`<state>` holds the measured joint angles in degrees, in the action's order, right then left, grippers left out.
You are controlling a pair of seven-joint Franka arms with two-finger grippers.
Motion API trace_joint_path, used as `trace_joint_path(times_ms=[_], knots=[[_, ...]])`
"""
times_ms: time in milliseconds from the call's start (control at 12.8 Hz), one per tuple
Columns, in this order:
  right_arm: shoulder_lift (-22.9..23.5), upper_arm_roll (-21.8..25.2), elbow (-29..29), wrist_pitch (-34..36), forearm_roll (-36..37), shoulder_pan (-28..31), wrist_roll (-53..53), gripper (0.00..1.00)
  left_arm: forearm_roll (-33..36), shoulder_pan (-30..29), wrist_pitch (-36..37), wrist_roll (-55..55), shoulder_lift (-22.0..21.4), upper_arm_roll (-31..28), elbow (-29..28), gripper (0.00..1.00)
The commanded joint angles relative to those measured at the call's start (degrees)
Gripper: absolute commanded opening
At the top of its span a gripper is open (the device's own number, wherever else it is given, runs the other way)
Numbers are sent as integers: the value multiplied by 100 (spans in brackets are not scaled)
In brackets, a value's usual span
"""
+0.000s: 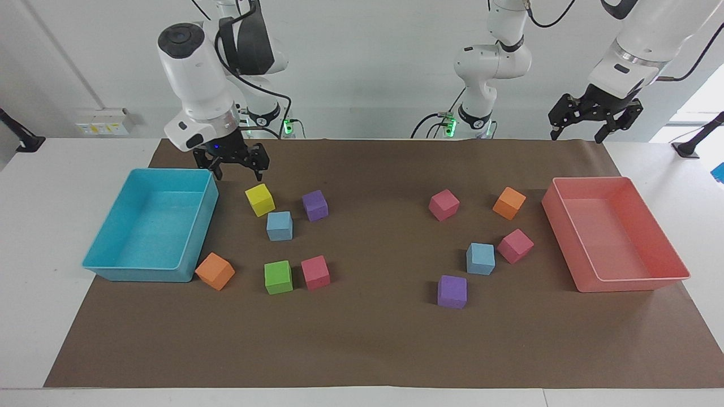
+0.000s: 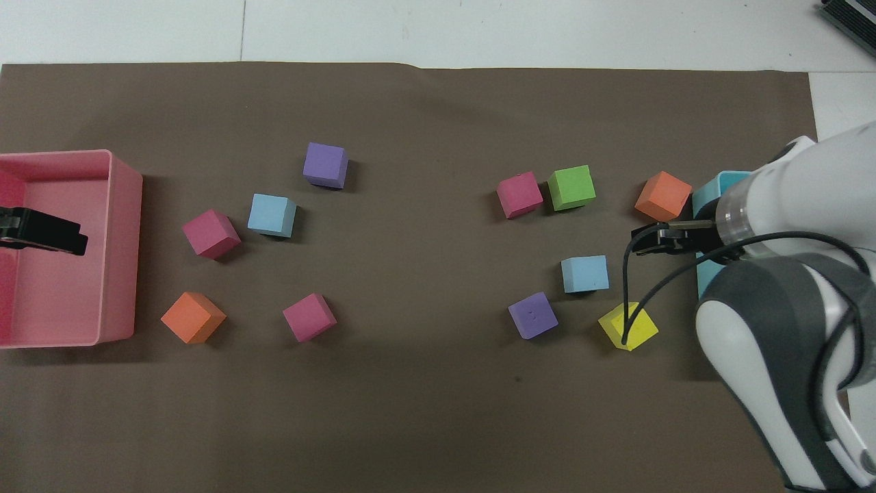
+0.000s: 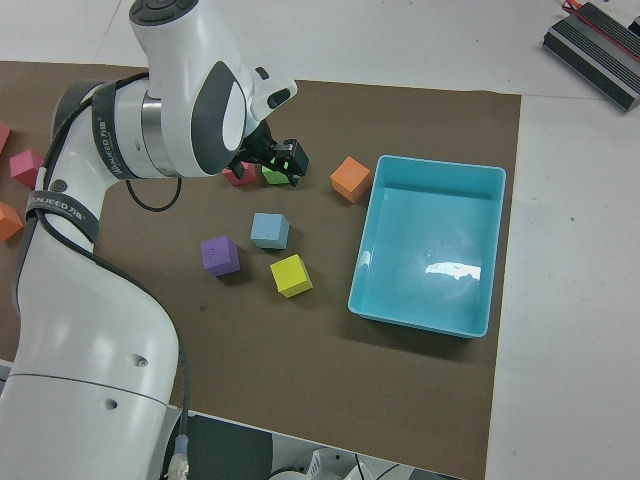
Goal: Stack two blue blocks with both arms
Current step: 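Reach the right gripper down to the light-blue cube near it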
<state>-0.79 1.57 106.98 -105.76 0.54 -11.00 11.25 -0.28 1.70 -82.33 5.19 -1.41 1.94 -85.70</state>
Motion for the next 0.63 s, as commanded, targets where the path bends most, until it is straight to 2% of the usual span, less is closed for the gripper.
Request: trace_joint_path(times_ms=[0,314,549], knots=[[149,10,427,-653,-98,-25,52,100,37,-109,59,35,-17,70,80,100],[184,1,1025,-1402,-150,-25,52,100,37,-100,50,35,-17,70,80,100],[342,1,1447,-2061,-467,-25,52,100,37,-109,50,35,-17,70,71,100]])
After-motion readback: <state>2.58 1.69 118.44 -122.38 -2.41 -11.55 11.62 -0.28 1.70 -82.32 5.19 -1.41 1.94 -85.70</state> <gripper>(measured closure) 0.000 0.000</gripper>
